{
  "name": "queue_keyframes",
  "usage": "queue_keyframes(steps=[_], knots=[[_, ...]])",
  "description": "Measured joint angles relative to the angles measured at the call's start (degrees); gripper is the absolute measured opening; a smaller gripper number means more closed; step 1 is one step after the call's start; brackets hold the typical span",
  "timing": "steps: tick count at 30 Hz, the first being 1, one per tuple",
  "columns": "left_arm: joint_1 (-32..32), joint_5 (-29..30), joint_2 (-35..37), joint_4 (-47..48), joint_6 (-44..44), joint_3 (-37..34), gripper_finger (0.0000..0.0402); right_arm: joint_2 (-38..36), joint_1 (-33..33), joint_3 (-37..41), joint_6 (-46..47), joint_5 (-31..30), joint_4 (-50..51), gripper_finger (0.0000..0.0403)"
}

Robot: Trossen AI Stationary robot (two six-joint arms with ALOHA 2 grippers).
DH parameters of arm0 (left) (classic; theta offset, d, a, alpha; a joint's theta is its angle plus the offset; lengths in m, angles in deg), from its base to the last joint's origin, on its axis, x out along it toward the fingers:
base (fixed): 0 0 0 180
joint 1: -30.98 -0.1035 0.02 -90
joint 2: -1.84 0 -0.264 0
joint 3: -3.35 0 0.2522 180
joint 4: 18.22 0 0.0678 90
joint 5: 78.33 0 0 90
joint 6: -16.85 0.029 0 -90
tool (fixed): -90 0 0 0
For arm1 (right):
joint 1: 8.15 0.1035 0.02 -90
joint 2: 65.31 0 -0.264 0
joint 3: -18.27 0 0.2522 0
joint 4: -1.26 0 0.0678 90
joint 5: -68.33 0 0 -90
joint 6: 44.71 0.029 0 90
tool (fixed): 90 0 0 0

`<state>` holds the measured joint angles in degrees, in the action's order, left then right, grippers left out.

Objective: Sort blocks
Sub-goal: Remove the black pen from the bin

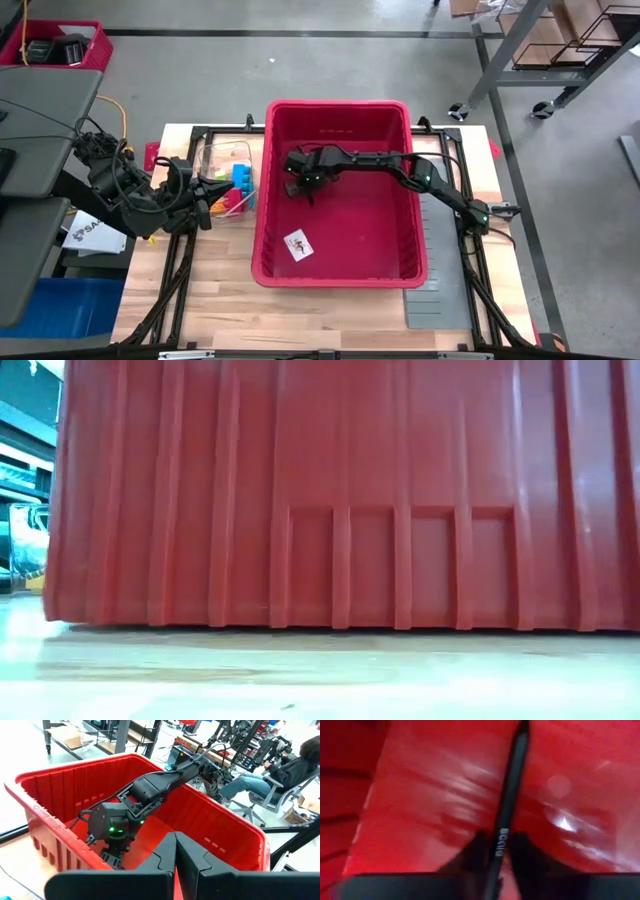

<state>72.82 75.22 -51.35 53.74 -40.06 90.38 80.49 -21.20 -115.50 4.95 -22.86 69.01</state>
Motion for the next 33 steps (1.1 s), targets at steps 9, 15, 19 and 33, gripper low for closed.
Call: queue_keyframes(steps=[9,15,19,33], knots=[[0.0,-0.7,0.01,0.2,0.07,0.0,0.0,-1.84,0.87,0.39,-7.6,-1.16,0.75,0.0007],[0.04,-0.08,1.44,-1.3,2.94,0.0,0.0,-8.02,0.9,1.46,-10.15,-3.37,6.14,0.0002],[0.02,2.83,3.34,-4.3,8.08,1.24,0.0,-14.38,1.29,1.23,-11.81,-7.51,7.3,0.0004],[0.0,7.76,6.93,-11.79,26.6,6.1,0.0,-27.24,6.23,0.95,-10.93,-12.14,-35.07,0.0001]])
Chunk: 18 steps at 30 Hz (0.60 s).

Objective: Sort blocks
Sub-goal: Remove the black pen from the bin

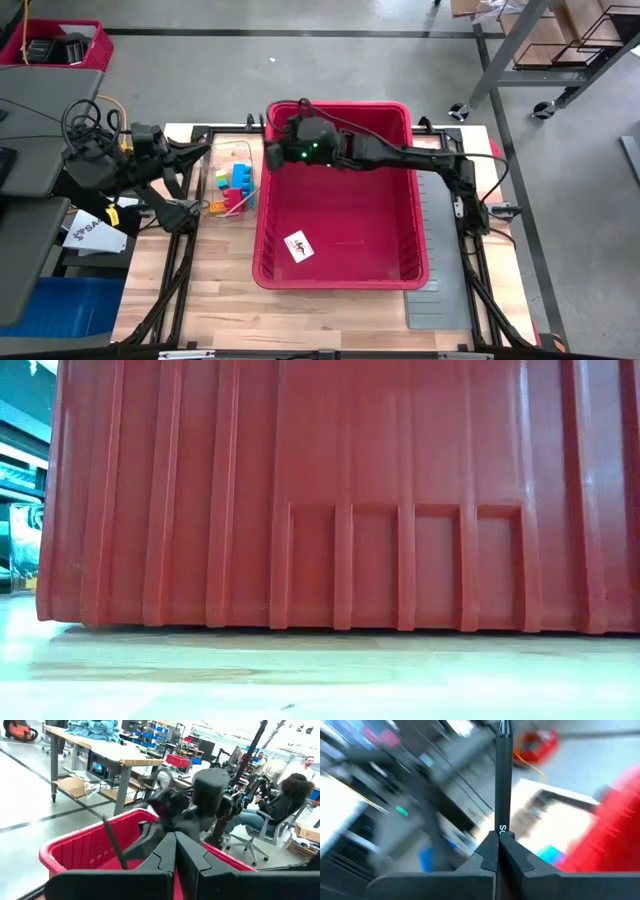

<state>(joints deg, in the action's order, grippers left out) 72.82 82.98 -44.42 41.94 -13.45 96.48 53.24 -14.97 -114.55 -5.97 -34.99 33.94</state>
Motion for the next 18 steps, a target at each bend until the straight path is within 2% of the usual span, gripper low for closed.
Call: queue_keyframes(steps=[2,7,13,18], knots=[[0.0,0.16,0.04,0.1,0.24,0.0,0.0,0.84,0.24,-0.08,1.8,0.15,-6.39,0.0001],[0.0,1.6,-0.13,0.17,0.57,-0.04,0.0,6.18,-0.09,-0.05,5.78,0.5,-11.51,0.0],[0.0,3.21,-0.11,0.01,0.51,-0.04,0.0,13.57,-0.65,-0.09,12.96,5.06,-21.55,0.0],[0.0,3.28,-0.13,0.02,-0.4,-0.04,0.0,17.28,-0.7,0.0,16.87,4.83,-25.48,0.0]])
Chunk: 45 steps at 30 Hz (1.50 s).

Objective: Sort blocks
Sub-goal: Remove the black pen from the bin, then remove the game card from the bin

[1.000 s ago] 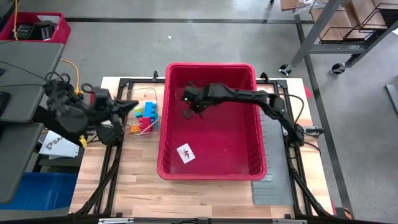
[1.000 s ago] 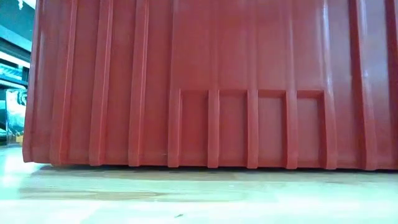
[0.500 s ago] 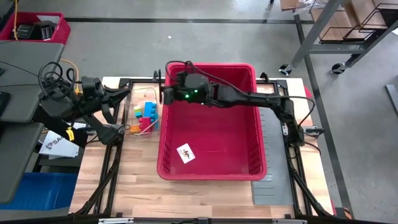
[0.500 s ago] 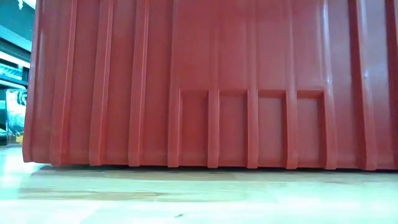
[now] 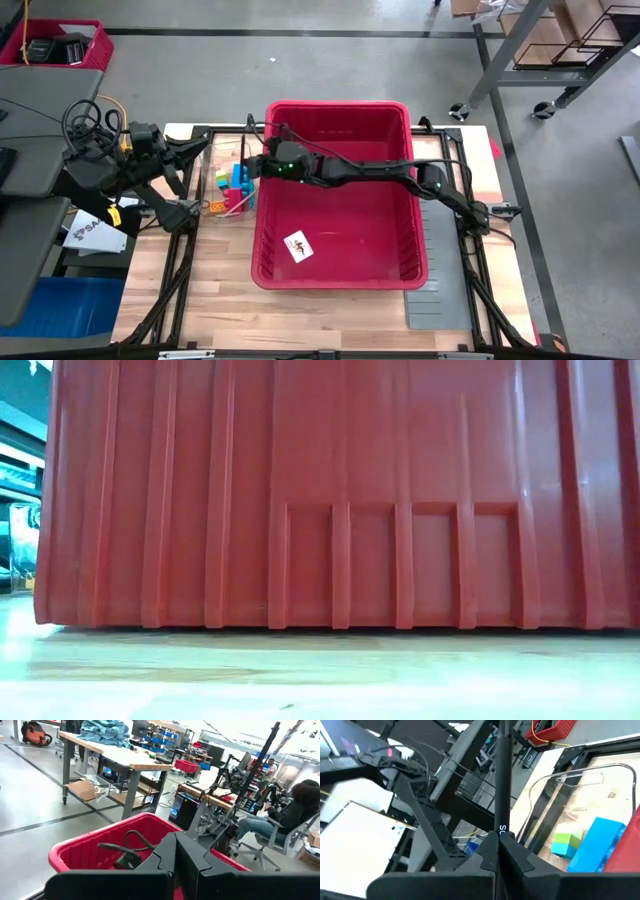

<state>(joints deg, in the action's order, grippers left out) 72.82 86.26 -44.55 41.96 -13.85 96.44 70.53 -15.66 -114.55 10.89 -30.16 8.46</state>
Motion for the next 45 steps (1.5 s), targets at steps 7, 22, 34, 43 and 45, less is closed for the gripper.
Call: queue_keyframes(steps=[7,22,34,43,45], knots=[[0.0,0.04,-0.07,0.0,-0.54,0.0,0.0,0.72,0.0,-0.15,-2.43,3.18,-0.7,0.002],[0.0,-0.02,-0.24,-0.01,-1.92,0.0,0.0,-0.15,-0.7,-0.01,-1.77,11.53,-7.28,0.0243],[-1.54,-16.3,-6.72,6.22,-3.6,-4.22,0.0,-20.96,0.5,-0.1,-31.11,21.52,34.2,0.0244],[-9.74,-51.46,-18.12,7.04,-5.72,-5.9,0.0,-26.32,7.49,0.92,-45.84,12.7,72.32,0.0243],[-8.68,-55.37,-20.86,8.41,-9.63,-5.9,0.0,-25.67,8.28,3.96,-50.81,13.29,71.96,0.0243]])
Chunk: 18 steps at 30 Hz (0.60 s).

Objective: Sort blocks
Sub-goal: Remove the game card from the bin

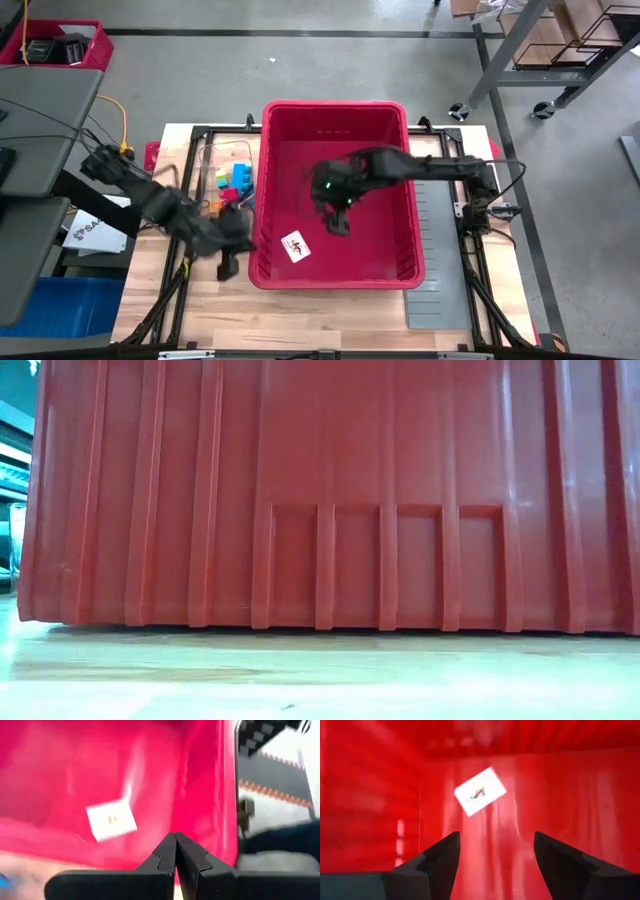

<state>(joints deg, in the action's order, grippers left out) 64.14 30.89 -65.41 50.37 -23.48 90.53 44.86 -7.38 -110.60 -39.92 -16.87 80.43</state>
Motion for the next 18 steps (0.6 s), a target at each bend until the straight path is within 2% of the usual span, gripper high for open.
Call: queue_keyframes(steps=[6,10,15,18], knots=[[6.83,-3.73,-4.97,-2.48,-17.87,-0.02,0.0,0.85,-0.56,13.93,-11.03,7.55,-14.05,0.0243],[11.74,-3.58,-5.54,-3.4,-30.07,-0.02,0.0,0.83,-0.5,22.45,-13.33,8.95,-26.15,0.0243],[17.84,-2.52,-5.57,2.43,-43.67,0.0,0.0,0.79,0.26,30.33,-10.72,11.34,-37.61,0.0243],[19.85,-1.09,-6.42,10.32,-50.37,-1.82,0.0,1.25,0.91,33.8,-6.02,9.3,-42.85,0.0243]])
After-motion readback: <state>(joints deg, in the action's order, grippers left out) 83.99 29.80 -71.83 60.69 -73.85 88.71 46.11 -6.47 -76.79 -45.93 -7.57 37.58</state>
